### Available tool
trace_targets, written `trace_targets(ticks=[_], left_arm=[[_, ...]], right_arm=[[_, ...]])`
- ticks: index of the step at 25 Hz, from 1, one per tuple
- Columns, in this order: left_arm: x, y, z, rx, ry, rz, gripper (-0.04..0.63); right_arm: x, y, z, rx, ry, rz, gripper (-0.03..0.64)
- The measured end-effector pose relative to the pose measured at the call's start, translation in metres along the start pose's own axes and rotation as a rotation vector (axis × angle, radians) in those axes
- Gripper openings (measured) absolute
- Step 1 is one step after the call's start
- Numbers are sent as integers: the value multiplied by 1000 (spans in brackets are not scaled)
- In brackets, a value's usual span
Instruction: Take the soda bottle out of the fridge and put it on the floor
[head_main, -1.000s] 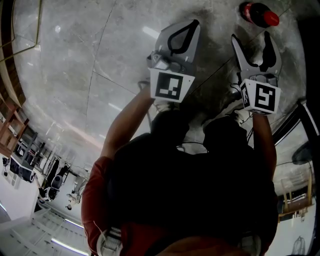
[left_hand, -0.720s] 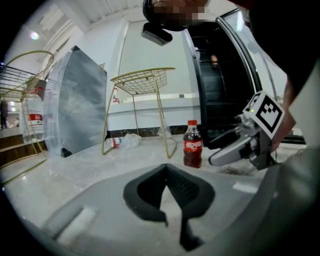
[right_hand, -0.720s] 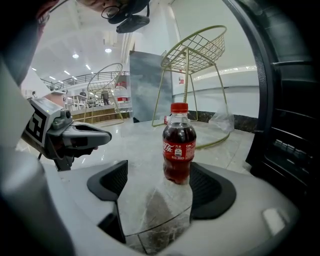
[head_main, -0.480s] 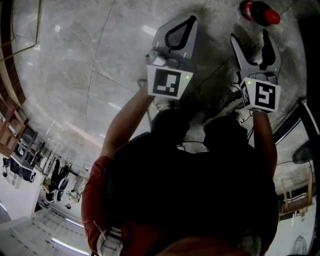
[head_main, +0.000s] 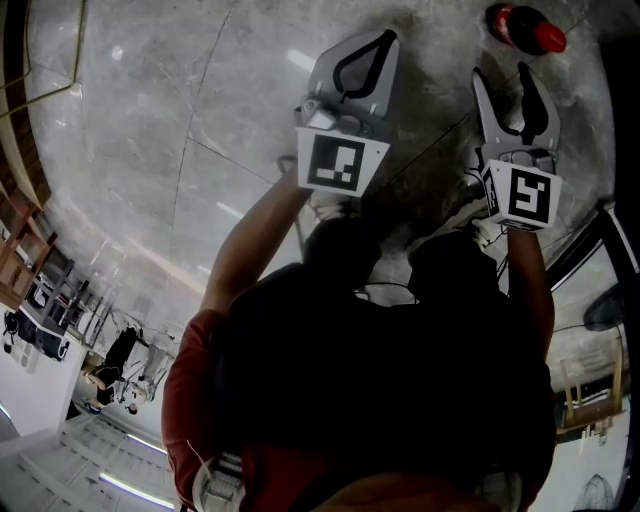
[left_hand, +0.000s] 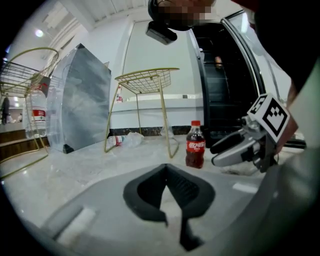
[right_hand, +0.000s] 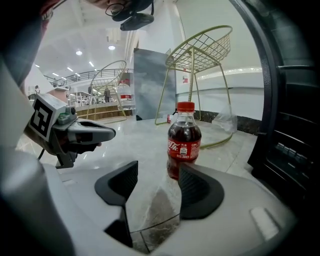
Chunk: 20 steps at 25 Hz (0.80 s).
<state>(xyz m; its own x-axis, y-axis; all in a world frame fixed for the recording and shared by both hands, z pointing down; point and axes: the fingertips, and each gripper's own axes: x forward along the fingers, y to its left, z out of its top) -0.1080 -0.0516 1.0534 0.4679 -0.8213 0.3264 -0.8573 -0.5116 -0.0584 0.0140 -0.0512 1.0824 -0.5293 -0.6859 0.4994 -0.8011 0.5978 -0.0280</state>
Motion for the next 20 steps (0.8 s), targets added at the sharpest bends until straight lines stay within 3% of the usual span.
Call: trace_targets(ticks=[20], left_arm=[[0, -13, 4, 18, -3, -25, -2]], right_arm=[[-6, 3, -1, -13, 4, 8, 2]])
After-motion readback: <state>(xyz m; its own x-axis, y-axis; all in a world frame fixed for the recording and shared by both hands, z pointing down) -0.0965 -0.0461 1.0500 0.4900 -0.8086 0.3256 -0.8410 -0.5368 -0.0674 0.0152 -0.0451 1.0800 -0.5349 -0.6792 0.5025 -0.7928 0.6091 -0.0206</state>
